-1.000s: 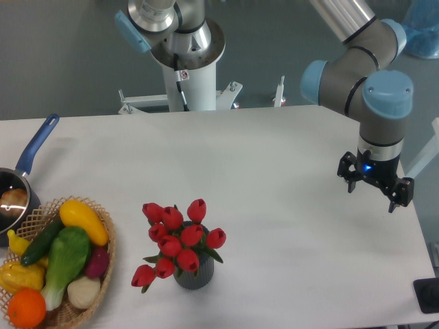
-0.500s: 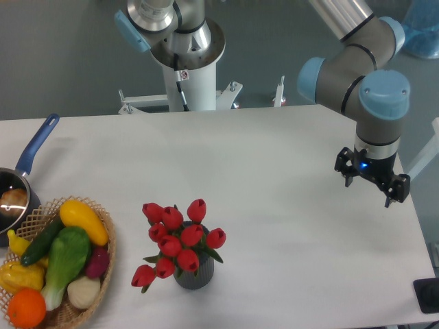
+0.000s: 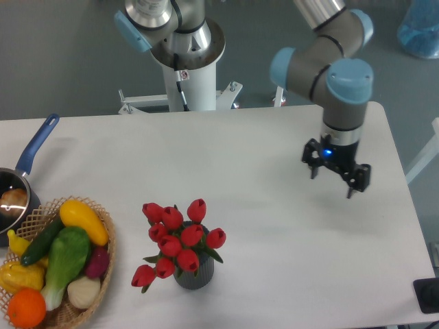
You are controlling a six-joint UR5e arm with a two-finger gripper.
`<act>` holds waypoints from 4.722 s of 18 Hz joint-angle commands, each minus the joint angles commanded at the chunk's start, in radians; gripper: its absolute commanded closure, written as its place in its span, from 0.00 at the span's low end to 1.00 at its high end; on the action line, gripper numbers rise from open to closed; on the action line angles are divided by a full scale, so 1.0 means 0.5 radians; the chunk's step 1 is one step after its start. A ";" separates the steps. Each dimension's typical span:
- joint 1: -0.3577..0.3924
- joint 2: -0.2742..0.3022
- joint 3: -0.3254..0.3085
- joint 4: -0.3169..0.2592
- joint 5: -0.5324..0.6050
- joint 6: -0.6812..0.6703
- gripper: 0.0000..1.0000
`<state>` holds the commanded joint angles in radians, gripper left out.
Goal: Pick up the flowers from the vase
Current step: 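Move the open gripper toward the red tulip stems above the vase, then lower the gripper around the tulip stems and close it, then lift the gripped tulips up out of the grey vase, then carry the tulip bunch away from the vase, holding it raised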
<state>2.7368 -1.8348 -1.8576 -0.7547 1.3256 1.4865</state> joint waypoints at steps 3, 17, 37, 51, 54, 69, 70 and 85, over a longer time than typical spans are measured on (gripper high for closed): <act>0.012 0.046 -0.003 -0.015 -0.437 -0.199 0.00; -0.058 0.071 -0.061 -0.022 -1.362 -0.693 0.00; -0.286 -0.214 0.184 -0.006 -1.688 -0.783 0.00; -0.279 -0.248 0.159 0.049 -1.752 -0.694 0.97; -0.264 -0.236 0.159 0.052 -1.752 -0.687 1.00; -0.206 0.018 0.172 0.049 -1.997 -0.914 1.00; -0.182 0.037 0.178 0.049 -2.037 -0.951 1.00; 0.104 0.135 0.334 0.046 -2.504 -1.258 1.00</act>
<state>2.7887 -1.7672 -1.6904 -0.7317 0.0737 0.8575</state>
